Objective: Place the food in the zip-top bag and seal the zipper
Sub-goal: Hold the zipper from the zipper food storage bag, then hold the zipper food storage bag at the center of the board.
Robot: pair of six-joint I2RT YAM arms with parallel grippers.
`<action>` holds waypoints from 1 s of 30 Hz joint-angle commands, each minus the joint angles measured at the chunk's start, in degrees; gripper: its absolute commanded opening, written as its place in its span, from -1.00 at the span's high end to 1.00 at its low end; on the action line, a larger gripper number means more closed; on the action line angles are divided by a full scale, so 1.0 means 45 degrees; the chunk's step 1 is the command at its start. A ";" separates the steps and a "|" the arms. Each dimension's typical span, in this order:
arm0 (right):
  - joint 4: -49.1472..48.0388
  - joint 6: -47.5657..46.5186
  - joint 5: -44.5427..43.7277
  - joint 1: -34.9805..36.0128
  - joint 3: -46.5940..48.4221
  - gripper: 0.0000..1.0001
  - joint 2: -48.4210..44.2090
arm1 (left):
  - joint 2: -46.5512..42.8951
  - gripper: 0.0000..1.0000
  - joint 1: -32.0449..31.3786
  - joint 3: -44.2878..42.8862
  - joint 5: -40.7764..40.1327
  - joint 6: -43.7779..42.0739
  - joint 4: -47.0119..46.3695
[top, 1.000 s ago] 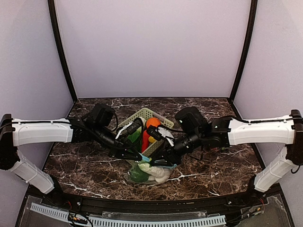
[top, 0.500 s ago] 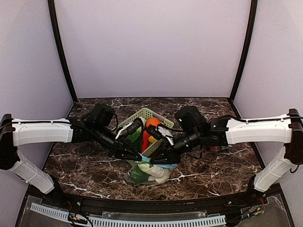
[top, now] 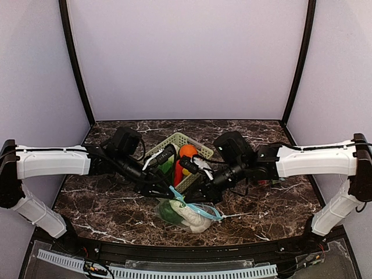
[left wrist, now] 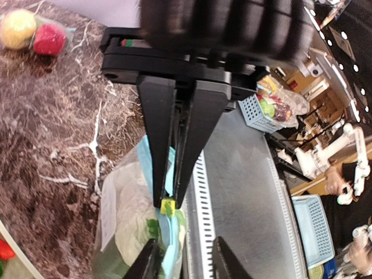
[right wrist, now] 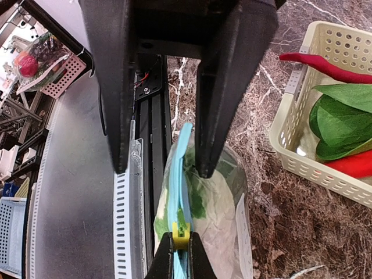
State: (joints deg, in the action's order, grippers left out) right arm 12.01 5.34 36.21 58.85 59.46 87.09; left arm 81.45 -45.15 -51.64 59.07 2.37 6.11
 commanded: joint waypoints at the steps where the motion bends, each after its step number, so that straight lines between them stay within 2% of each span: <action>1: -0.0585 0.0089 -0.0012 -0.0080 0.0148 1.00 -0.0479 | 0.0172 0.10 -0.0215 -0.0215 -0.0232 0.0176 -0.0286; 2: -0.0565 0.0110 -0.0023 -0.0081 0.0120 1.00 -0.0495 | 0.0216 -0.07 -0.0257 -0.0220 -0.0292 0.0186 -0.0295; 4: -0.0550 0.0120 -0.0035 -0.0076 0.0107 1.00 -0.0505 | 0.0405 -0.20 -0.0436 -0.0292 -0.0404 0.0160 -0.0302; 6: -0.0507 0.0121 -0.0048 -0.0086 0.0103 1.00 -0.0506 | 0.0617 -0.18 -0.0585 -0.0387 -0.0532 0.0142 -0.0310; 7: -0.0487 0.0111 -0.0071 -0.0072 0.0099 1.00 -0.0506 | 0.0720 -0.10 -0.0645 -0.0450 -0.0540 0.0134 -0.0344; 12: -0.0239 0.0082 -0.0200 -0.0083 0.0129 1.00 -0.0479 | 0.0877 0.01 -0.0690 -0.0506 -0.0601 0.0383 -0.0818; 15: -0.0155 0.0078 -0.0274 -0.0076 0.0092 1.00 -0.0504 | 0.0918 0.18 -0.0681 -0.0503 -0.0650 0.0508 -0.1117; 18: -0.0022 0.0056 -0.0373 -0.0081 0.0156 1.00 -0.0501 | 0.0985 0.26 -0.0685 -0.0495 -0.0650 0.0624 -0.1226; 22: 0.0100 0.0096 -0.0597 -0.0073 0.0209 1.00 -0.0432 | 0.1061 0.55 -0.0703 -0.0487 -0.0581 0.0654 -0.1250; 26: 0.0365 0.0140 -0.0892 -0.0084 0.0327 1.00 -0.0371 | 0.1041 0.94 -0.0730 -0.0459 -0.0522 0.0573 -0.1130; 30: 0.1115 0.0102 -0.1114 -0.0056 0.0477 1.00 -0.0291 | 0.0852 0.99 -0.0748 -0.0466 -0.0592 0.0310 -0.0736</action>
State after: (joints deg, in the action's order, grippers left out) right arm 14.44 5.67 33.34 58.85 59.59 86.04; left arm 86.15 -47.92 -52.86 55.55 5.13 0.93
